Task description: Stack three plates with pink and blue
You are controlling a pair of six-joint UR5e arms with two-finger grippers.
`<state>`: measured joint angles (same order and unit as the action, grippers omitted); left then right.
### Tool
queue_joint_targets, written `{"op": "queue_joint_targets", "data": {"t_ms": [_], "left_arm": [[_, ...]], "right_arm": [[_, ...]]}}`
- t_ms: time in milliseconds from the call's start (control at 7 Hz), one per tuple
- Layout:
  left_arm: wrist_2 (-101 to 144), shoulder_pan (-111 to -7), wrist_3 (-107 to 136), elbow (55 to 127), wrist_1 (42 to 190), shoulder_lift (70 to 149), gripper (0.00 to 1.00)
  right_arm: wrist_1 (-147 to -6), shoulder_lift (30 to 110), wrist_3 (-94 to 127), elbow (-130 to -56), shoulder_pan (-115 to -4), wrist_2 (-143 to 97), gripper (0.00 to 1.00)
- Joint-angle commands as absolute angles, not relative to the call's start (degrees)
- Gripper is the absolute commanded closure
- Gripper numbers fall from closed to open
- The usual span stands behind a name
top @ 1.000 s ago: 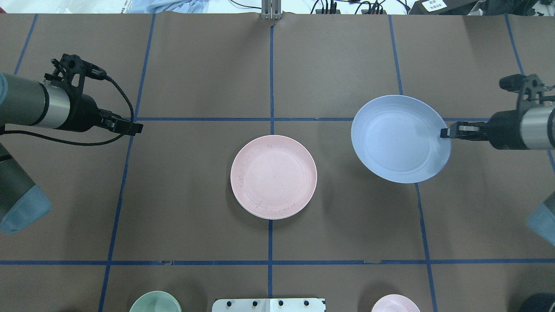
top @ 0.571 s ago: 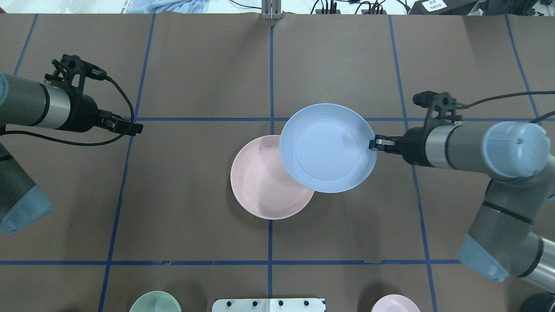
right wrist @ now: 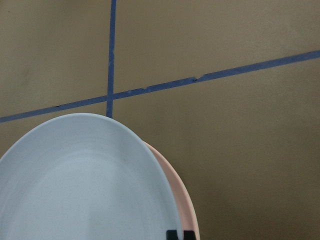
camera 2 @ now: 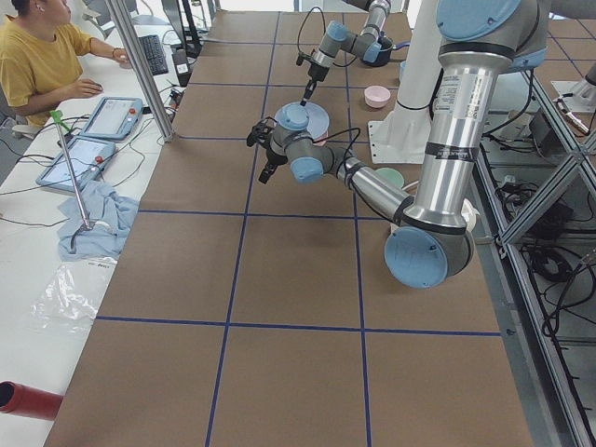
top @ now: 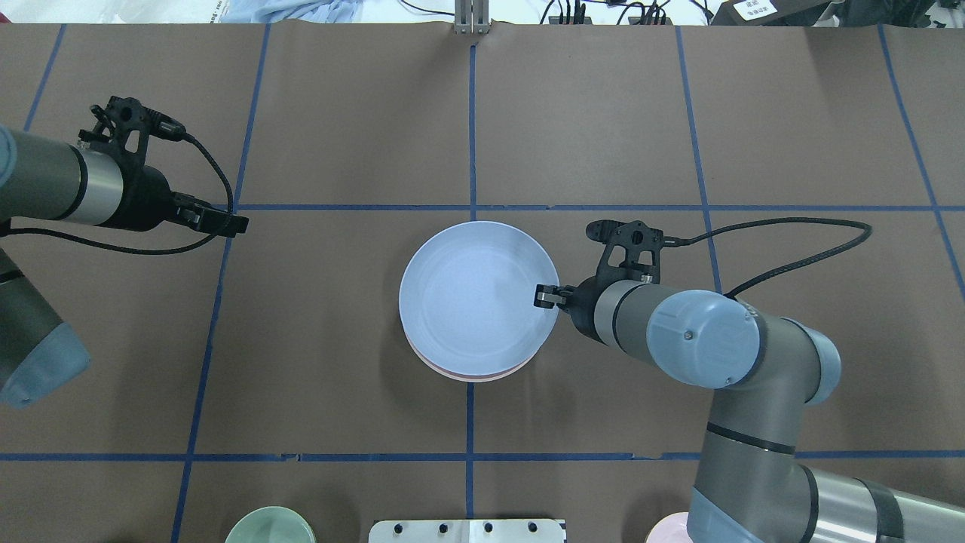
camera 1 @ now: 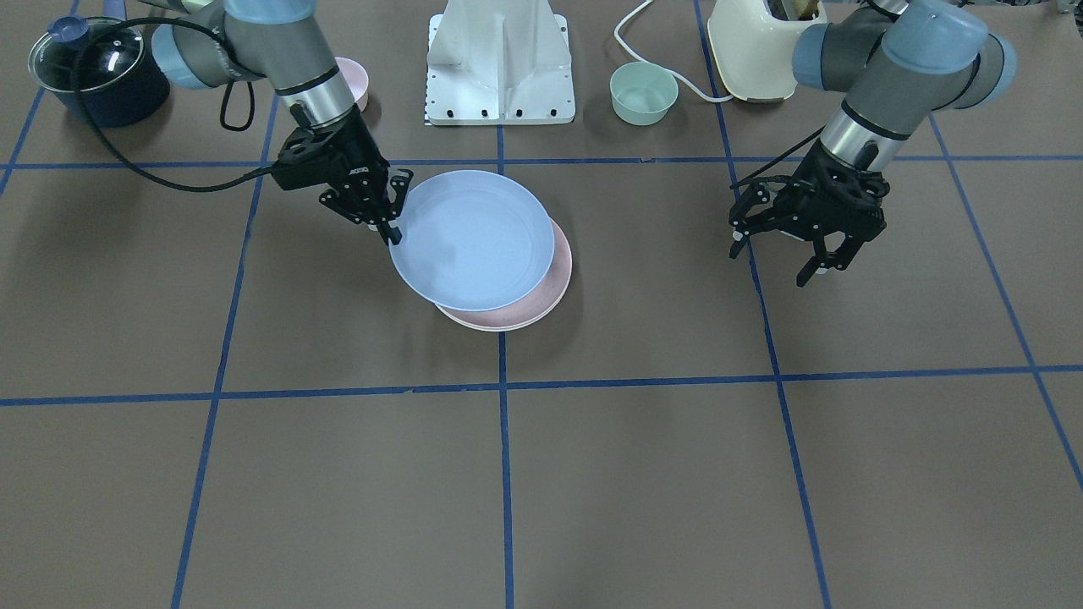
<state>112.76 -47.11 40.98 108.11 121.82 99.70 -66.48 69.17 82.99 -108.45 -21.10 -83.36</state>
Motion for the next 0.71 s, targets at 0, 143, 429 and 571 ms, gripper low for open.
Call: {"op": "queue_joint_targets", "data": {"t_ms": [0, 143, 429, 571], "left_arm": [[112.8, -47.2, 41.0, 108.3, 121.8, 99.7, 0.00], [112.8, -47.2, 41.0, 108.4, 121.8, 99.7, 0.00], [112.8, -47.2, 40.9, 108.3, 121.8, 99.6, 0.00], [112.8, -47.2, 40.8, 108.2, 121.8, 99.6, 0.00]], "right_arm": [[-66.9, 67.4, 83.1, -106.0, -20.4, -82.5, 0.60], [-66.9, 67.3, 83.0, -105.7, -20.2, -79.9, 0.01], [-68.4, 67.3, 81.7, -106.3, -22.9, -81.5, 0.00], [-74.4, 67.0, 78.0, -108.3, -27.7, -88.2, 0.00]]}}
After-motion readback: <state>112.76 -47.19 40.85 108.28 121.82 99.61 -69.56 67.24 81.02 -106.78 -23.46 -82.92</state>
